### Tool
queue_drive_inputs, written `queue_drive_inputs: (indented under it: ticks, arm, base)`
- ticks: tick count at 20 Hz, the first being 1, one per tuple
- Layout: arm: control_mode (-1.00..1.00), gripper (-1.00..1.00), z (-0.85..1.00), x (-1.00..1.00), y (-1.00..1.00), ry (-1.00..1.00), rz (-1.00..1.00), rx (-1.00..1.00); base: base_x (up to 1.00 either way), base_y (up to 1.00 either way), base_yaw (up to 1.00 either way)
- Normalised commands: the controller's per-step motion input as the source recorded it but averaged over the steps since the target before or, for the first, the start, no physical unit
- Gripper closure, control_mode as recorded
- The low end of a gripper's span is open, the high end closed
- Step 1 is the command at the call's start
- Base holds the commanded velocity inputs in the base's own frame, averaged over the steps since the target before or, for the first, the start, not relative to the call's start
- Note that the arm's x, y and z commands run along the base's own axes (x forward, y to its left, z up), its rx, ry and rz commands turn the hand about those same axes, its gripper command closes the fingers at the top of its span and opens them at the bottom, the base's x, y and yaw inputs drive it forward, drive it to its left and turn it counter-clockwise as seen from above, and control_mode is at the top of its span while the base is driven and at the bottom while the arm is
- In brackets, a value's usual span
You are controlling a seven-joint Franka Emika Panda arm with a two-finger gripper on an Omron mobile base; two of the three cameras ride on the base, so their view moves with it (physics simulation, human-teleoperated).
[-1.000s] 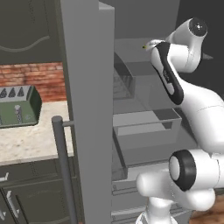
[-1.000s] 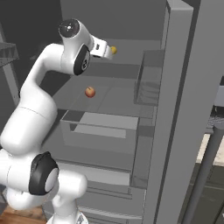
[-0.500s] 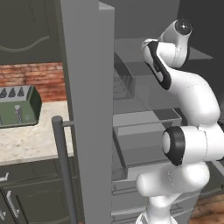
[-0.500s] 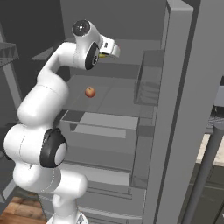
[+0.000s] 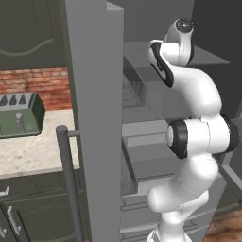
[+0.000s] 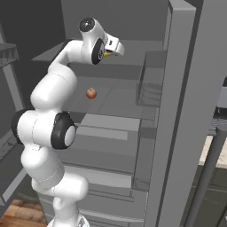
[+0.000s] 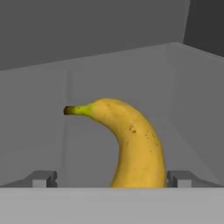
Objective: Retrieve the banana and peach from the fridge and place them into the bowl on the dining table.
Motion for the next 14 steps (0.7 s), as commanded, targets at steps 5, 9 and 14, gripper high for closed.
queue_drive_inputs:
  ticks: [5, 9, 14]
  arm:
    - [-1.0, -1.0, -0.33, 0.12, -0.14, 0.06, -0.1, 0.0]
    - [-1.0, 1.0, -0.29, 0.05, -0.04, 0.01, -0.09, 0.0]
    - [-1.0, 1.0, -0.63, -0.2, -0.03, -0.08, -0.08, 0.0]
  base:
    - [0.0, 0.0, 0.0]
    - [0.0, 0.0, 0.0]
    - [0.0, 0.0, 0.0]
